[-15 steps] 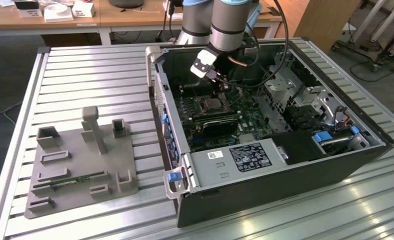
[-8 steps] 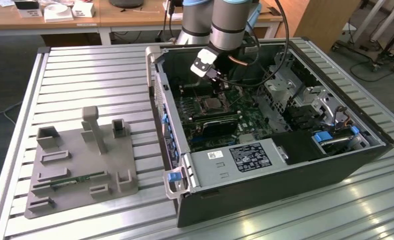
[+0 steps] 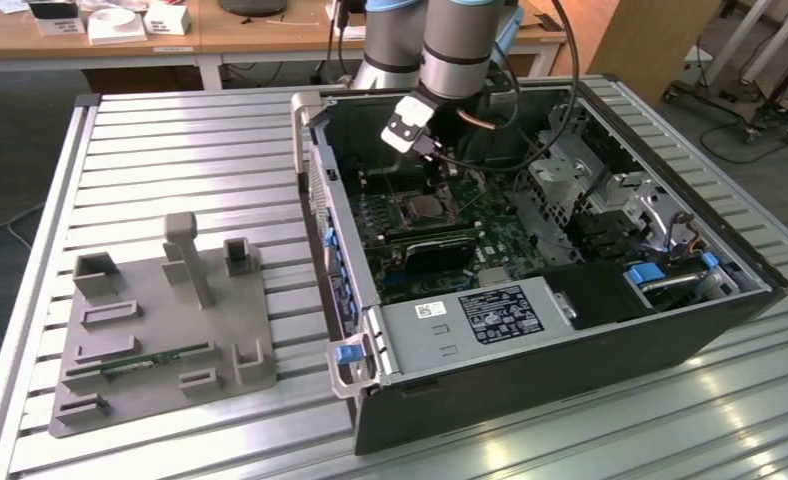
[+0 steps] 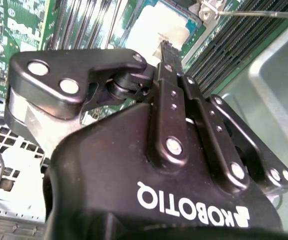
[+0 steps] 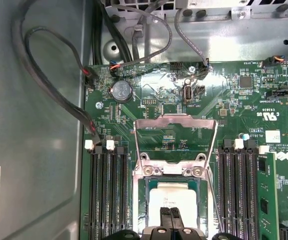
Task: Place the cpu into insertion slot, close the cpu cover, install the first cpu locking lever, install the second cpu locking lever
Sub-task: 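Close the cpu cover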
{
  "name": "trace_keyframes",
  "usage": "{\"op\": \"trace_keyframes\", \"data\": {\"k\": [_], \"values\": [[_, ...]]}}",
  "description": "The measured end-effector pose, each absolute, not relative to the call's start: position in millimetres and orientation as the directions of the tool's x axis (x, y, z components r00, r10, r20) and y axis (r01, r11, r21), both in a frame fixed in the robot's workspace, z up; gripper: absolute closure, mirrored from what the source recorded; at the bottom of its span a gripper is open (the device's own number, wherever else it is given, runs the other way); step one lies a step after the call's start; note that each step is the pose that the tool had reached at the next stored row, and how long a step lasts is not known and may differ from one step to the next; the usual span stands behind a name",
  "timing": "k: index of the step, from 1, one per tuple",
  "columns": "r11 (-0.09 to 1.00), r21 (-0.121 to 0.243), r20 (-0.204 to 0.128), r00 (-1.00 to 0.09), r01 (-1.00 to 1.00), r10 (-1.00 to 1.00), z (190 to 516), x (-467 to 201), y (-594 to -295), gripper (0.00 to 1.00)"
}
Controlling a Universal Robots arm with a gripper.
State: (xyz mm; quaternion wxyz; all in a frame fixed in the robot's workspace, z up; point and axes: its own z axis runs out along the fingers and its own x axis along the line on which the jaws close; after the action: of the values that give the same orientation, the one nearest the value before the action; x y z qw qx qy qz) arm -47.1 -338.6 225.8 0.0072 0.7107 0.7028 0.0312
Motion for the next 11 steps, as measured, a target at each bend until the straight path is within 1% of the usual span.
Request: {"op": "trace_keyframes", "data": {"k": [4,11], "values": [[-0.012,0.054,0.034,0.010,0.998,0.999,234.0,-47.1,-338.6,0.89],[-0.012,0.054,0.035,0.010,0.998,0.999,233.2,-42.3,-338.5,0.89]]}}
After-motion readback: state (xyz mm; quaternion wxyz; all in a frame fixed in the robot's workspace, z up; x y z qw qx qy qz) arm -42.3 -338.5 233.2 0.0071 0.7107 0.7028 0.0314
